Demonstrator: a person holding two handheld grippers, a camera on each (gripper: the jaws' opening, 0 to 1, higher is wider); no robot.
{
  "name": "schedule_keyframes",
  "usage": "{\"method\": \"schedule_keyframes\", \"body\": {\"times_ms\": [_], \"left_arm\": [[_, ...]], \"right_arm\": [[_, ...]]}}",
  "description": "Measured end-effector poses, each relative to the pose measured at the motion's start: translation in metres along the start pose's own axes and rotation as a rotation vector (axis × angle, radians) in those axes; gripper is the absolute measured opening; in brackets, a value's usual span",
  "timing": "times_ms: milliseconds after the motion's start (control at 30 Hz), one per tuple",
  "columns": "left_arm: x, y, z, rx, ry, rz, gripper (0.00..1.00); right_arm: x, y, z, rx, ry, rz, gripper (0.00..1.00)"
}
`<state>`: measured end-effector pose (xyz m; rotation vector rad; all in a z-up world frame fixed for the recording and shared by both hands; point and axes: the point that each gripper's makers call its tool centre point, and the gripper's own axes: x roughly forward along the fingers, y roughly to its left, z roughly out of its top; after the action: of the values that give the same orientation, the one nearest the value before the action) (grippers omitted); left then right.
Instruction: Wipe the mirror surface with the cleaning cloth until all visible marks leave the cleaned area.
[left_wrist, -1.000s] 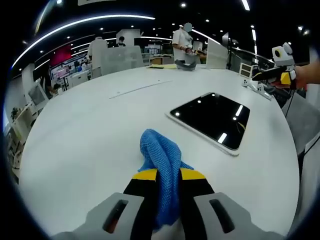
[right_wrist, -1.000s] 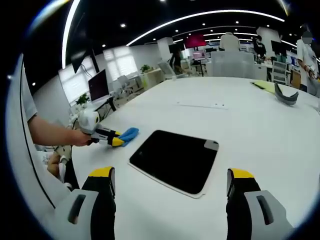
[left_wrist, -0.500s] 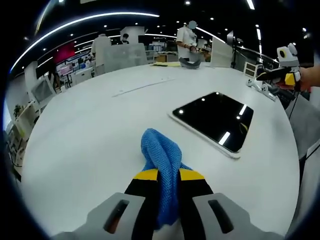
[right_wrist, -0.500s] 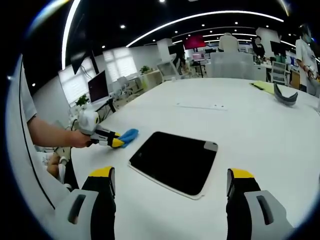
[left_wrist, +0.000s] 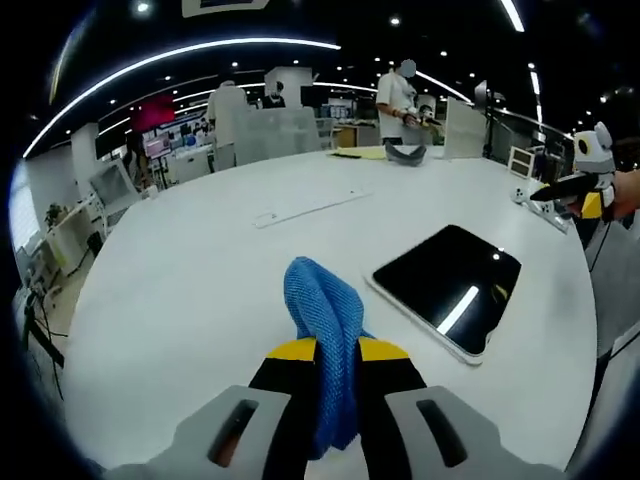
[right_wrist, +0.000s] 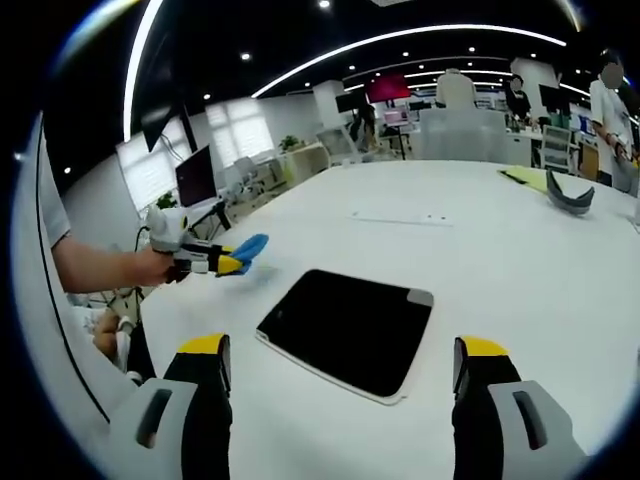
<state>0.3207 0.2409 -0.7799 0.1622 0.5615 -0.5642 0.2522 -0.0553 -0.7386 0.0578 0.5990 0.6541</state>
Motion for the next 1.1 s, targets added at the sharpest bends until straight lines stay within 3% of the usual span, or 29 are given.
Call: {"method": "schedule_keyframes", "body": {"times_ms": [200,400,667,1100], "left_arm": [[-0.004,-0.002,0.013,0.028,-0.012,0.007,0.11],[-0.005,-0.009,0.019,-0.012,-0.022,-0.006,0.11],[0.002,-0.016,0.025,-0.024,-0.018,-0.015,0.11],[0.014,-0.028,0.041,-0.003,-0.005,-0.022,0.11]], "right_arm": [[0.000,0.004,0.000,-0.016,-0.004,0.015,0.93],[-0.001,0.005,0.000,-0.023,-0.008,0.022,0.94],[-0.005,0.000,0.001,-0.046,-0.019,0.002,0.96],[-0.001,0.001,-0.011,-0.066,0.003,0.051,1.00]]}}
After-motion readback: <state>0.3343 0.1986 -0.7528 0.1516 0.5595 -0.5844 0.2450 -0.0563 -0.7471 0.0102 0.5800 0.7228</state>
